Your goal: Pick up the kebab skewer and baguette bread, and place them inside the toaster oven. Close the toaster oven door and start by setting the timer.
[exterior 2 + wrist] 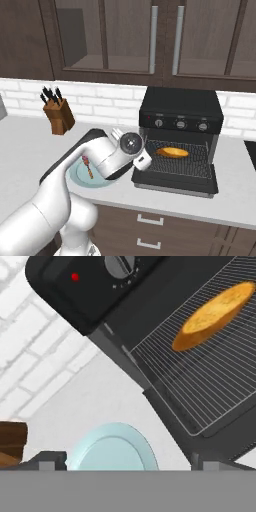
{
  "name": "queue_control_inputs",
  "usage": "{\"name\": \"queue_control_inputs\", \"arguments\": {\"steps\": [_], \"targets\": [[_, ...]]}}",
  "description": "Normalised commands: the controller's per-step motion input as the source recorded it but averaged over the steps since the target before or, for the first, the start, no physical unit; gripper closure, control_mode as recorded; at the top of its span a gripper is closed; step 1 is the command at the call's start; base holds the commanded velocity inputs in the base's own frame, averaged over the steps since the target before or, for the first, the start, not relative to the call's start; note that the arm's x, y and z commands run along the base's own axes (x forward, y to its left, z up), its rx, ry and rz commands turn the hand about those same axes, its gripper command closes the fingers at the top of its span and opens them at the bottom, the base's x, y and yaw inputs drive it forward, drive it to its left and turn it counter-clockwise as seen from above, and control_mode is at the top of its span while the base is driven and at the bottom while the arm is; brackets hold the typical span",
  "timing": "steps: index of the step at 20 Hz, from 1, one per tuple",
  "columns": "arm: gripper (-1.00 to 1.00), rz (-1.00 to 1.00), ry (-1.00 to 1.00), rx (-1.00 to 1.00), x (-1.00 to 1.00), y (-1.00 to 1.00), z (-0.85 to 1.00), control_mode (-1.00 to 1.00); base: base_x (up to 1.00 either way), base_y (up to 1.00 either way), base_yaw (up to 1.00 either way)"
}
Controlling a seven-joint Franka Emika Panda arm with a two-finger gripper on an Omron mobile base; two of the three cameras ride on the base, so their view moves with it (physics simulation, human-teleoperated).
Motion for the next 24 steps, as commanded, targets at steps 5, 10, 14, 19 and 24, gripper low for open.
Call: {"name": "queue_control_inputs", "arguments": {"steps": [5, 10, 14, 19, 24], "targets": [[-1.0, 0.16, 0.05, -0.2, -0.13, 0.31, 0.0, -1.0, 0.0, 0.0, 0.0], [-1.0, 0.17, 0.05, -0.23, -0.07, 0.15, 0.0, -1.0, 0.0, 0.0, 0.0], [-1.0, 0.18, 0.06, -0.23, 0.0, 0.12, 0.0, -1.0, 0.0, 0.0, 0.0], [-1.0, 0.17, 0.05, -0.26, 0.0, 0.21, -0.03, -1.0, 0.0, 0.0, 0.0], [-1.0, 0.16, 0.03, -0.25, 0.0, 0.22, -0.09, -1.0, 0.0, 0.0, 0.0]]}}
